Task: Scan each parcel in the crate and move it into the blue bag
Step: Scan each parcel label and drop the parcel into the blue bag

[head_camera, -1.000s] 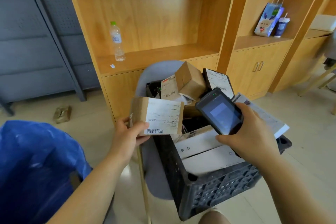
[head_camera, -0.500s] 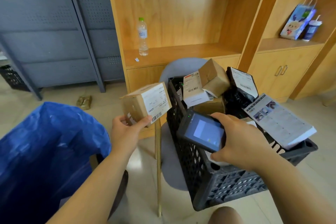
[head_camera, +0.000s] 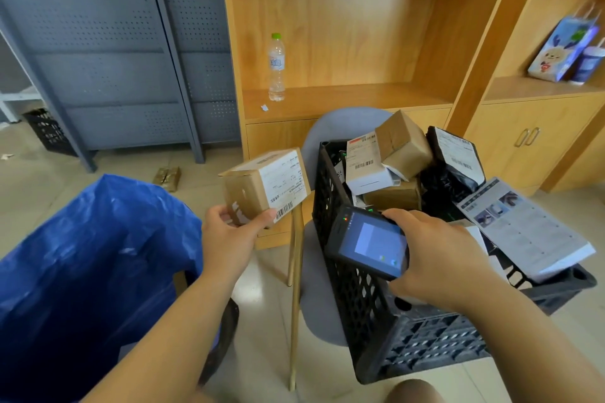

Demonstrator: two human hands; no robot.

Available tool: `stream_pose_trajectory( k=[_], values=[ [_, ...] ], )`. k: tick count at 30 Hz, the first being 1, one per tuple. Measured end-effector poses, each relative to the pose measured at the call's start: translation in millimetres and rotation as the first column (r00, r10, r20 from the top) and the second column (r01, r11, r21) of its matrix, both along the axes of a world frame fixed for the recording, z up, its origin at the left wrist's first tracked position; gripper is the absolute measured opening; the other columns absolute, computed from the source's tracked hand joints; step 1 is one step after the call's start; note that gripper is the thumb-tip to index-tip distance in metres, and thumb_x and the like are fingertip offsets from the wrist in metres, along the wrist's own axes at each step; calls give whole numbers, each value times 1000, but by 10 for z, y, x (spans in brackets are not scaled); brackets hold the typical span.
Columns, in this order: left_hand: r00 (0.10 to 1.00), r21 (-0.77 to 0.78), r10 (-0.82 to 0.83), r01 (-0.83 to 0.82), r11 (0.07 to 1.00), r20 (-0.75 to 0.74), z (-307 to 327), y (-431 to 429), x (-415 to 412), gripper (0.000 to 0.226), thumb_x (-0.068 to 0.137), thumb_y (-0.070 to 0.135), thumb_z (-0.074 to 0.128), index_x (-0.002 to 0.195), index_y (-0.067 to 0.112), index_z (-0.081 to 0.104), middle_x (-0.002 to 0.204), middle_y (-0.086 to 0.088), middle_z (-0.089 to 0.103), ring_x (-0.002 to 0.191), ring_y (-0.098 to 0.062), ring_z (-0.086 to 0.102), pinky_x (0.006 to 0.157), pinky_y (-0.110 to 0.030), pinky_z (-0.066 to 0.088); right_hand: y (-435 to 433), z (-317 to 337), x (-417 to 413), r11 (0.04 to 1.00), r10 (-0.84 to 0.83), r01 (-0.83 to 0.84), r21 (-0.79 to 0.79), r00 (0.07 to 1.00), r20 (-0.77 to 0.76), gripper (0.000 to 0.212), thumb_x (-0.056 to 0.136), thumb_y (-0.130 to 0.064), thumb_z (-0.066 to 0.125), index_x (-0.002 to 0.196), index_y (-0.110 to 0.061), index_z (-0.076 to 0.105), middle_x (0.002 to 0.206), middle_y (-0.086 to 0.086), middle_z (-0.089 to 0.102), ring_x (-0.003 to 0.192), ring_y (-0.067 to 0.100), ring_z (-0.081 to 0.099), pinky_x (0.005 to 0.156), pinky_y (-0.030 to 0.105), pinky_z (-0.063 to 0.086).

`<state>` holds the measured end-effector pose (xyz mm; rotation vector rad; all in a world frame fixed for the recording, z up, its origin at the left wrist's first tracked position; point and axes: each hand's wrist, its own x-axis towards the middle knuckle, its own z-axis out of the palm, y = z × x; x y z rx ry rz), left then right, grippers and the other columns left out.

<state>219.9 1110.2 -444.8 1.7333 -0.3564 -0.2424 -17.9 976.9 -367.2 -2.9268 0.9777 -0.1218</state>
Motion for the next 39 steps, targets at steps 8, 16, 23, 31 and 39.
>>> stream_pose_trajectory(
  k=[8, 16, 23, 31, 39],
  values=[
    [993, -20, -10, 7, 1000, -117, -181, 442, 153, 66, 61, 53, 82, 112, 16, 63, 108, 2, 69, 99, -12, 65, 83, -36, 54, 190, -110, 333, 998, 30, -35, 46, 996, 88, 95, 56, -51, 76, 133, -29, 25, 116, -8, 49, 102, 18, 50, 77, 35, 46],
    [956, 191, 272, -248, 950, -109, -567, 1385, 454, 59, 55, 47, 86, 88, 3, 65, 98, -14, 67, 75, -23, 65, 55, -28, 47, 550, -321, 830, 971, 187, -198, 132, 978, 91, 92, 53, -48, 78, 130, -32, 30, 107, -11, 50, 91, 10, 47, 72, 31, 44],
    [962, 605, 268, -190, 773, -41, -781, 1728, 671, 79, 75, 40, 77, 139, 11, 41, 140, -15, 35, 120, -40, 44, 90, -44, 43, 671, -377, 947, 960, 209, -218, 174, 976, 67, 92, 52, -48, 79, 129, -33, 31, 106, -12, 50, 94, 10, 50, 74, 33, 50],
    [993, 545, -87, 116, 830, -79, -729, 1257, 386, 26, 83, 36, 70, 102, 19, 64, 97, 9, 63, 96, -14, 59, 75, -26, 43, 472, -261, 616, 991, 58, -64, 118, 997, 59, 95, 52, -49, 77, 132, -33, 28, 113, -9, 50, 97, 16, 51, 72, 33, 45],
    [921, 367, -389, 358, 859, 11, -310, 285, -171, 14, 80, 38, 73, 86, 30, 64, 89, 11, 65, 80, 1, 58, 60, -15, 36, 15, -65, -205, 986, -154, 144, 86, 980, 128, 100, 55, -50, 77, 138, -29, 25, 119, -5, 49, 98, 20, 53, 74, 37, 49]
  ],
)
